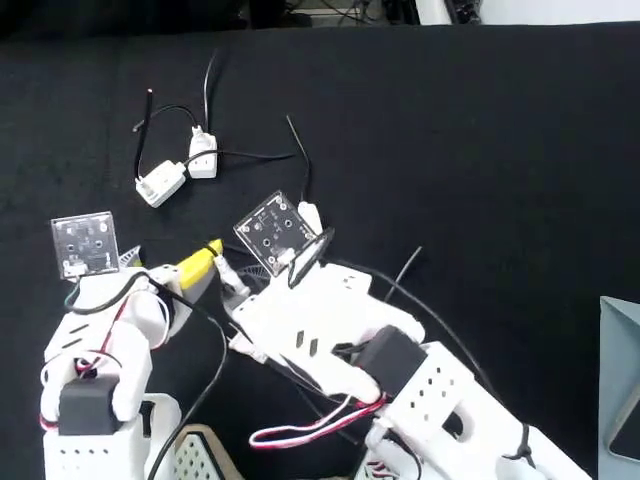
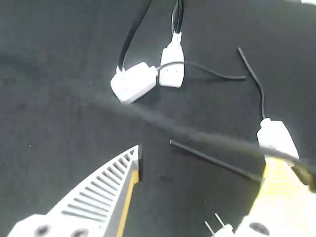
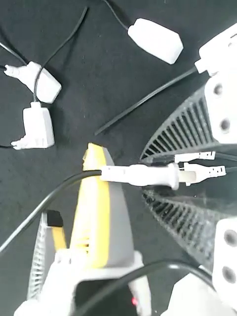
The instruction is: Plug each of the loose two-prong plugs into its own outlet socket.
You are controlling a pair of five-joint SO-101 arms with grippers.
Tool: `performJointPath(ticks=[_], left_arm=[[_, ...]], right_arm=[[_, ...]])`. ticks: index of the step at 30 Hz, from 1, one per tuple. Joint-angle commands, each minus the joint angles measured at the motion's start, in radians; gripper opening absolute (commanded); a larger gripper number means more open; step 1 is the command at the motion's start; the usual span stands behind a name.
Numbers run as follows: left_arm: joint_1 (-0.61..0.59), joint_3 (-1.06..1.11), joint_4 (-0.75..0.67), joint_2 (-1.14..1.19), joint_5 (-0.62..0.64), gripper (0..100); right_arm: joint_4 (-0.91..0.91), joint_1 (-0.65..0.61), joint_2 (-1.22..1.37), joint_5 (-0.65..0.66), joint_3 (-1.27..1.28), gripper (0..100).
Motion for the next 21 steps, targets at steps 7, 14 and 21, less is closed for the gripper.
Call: performJointPath(ticks=[7,14,21], left_arm=[[0.068,-0.145,0.064,-0.006,0.035,38],[0.154,-0.194,0.138,-0.006,0.035,38],[0.160,-0.191,0.140,-0.006,-0.017,38]], right_arm=[[-0.025,-0.012,-0.021,-0.006,-0.005,1.2],[-0.021,-0.012,-0.021,-0.006,0.005,1.2],[-0.026,0.015,-0.021,-0.006,0.025,1.2]])
